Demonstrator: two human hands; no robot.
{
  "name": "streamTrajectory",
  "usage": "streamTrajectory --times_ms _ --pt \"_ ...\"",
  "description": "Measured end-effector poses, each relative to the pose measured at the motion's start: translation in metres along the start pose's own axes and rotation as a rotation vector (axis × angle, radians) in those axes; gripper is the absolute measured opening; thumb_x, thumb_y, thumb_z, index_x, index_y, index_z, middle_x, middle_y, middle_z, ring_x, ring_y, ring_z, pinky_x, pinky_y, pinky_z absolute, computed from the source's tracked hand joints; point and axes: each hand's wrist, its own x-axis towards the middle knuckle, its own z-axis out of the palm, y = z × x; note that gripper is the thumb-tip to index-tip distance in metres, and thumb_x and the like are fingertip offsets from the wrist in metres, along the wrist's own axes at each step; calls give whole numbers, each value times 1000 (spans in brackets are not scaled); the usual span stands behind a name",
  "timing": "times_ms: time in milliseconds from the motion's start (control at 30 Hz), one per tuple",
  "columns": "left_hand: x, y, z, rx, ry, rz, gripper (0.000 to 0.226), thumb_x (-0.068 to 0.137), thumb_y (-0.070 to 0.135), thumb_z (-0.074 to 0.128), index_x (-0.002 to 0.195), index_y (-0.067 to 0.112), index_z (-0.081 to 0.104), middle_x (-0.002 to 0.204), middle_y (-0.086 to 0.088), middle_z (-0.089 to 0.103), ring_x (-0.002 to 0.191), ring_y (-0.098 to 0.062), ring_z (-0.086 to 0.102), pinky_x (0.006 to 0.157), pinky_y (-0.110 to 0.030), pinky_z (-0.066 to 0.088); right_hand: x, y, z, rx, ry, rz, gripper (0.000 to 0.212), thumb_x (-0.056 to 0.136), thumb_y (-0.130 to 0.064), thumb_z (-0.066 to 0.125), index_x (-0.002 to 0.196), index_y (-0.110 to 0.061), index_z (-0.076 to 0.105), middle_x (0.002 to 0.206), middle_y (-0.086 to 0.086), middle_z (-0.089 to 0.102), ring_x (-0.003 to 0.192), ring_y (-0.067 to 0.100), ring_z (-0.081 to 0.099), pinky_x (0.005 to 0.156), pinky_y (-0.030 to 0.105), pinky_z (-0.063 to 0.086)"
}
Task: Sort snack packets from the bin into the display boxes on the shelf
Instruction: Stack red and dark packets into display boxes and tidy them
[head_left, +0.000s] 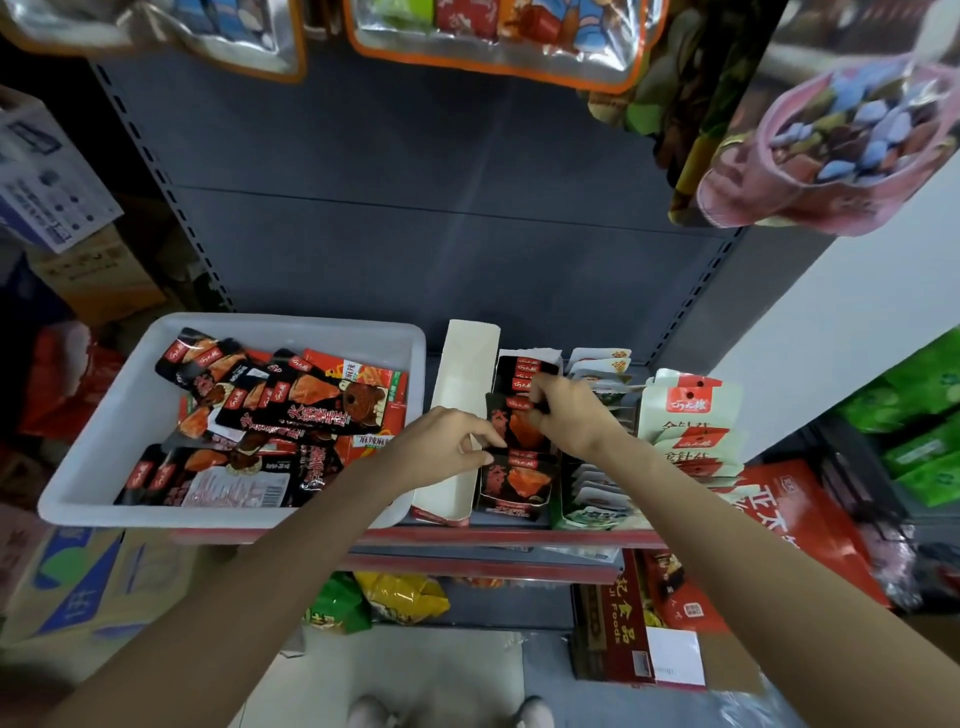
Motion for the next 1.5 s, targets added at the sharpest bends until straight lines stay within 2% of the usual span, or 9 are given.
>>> streamTrajectory --times_ms 200,400,667,800,967,1167,1300,1400,1500 --pt "6 11 7 95 153 -84 25 91 17 58 115 18 65 113 0 67 90 -16 64 76 -24 45 4 14 14 -87 -10 30 18 92 -12 52 103 -12 66 104 10 68 93 29 63 80 35 51" --pt "-3 8 9 39 250 -142 32 89 16 61 121 17 58 119 1 62 93 -13 57 77 -23 44 -4 -2 8 -227 109 15 23 97 -21 44 106 -14 64 97 11 68 89 32 64 72 39 54" --pt "-70 -78 -35 65 464 -404 28 91 9 57 119 12 61 120 -8 60 101 -22 60 84 -31 50 21 -88 56 157 10 -191 25 95 -14 47 116 -12 61 114 8 64 104 25 61 88 37 51" --pt "-94 -127 -60 206 345 -525 51 91 22 59 139 15 42 147 -9 37 133 -29 37 107 -41 37 44 -133 101 186 -116 -213 52 93 -16 56 142 -13 38 141 11 43 127 27 45 104 33 39" --pt "-107 -166 -76 221 187 -528 76 91 38 57 151 16 16 159 -1 6 146 -21 8 117 -37 13 79 -162 137 -5 -253 -102 80 96 -29 52 151 -19 -5 158 8 -11 146 24 -8 118 38 6" --pt "-98 -175 -71 -45 457 -576 55 88 27 65 137 11 46 140 -8 47 133 -26 39 109 -39 34 83 -169 159 -130 -314 -73 72 97 -31 47 152 -14 3 159 11 0 138 34 31 110 43 33" --pt "-90 -178 -68 -209 642 -693 33 80 23 74 107 6 64 118 -11 58 110 -23 56 95 -36 47 72 -166 157 -110 -306 -155 61 98 -33 46 149 -14 21 157 13 16 138 32 32 110 40 33" --pt "-89 -166 -74 -292 714 -632 13 87 13 65 95 3 63 99 -11 63 90 -17 58 81 -28 47 69 -164 144 41 -272 -183 51 95 -25 53 141 -12 38 141 15 43 128 30 44 103 31 36" --pt "-88 -141 -86 -238 743 -409 8 95 12 52 89 8 50 75 -14 59 68 -22 55 64 -38 44 64 -167 119 233 -39 -159 62 92 -24 59 146 -18 27 140 10 43 127 25 44 104 31 34"
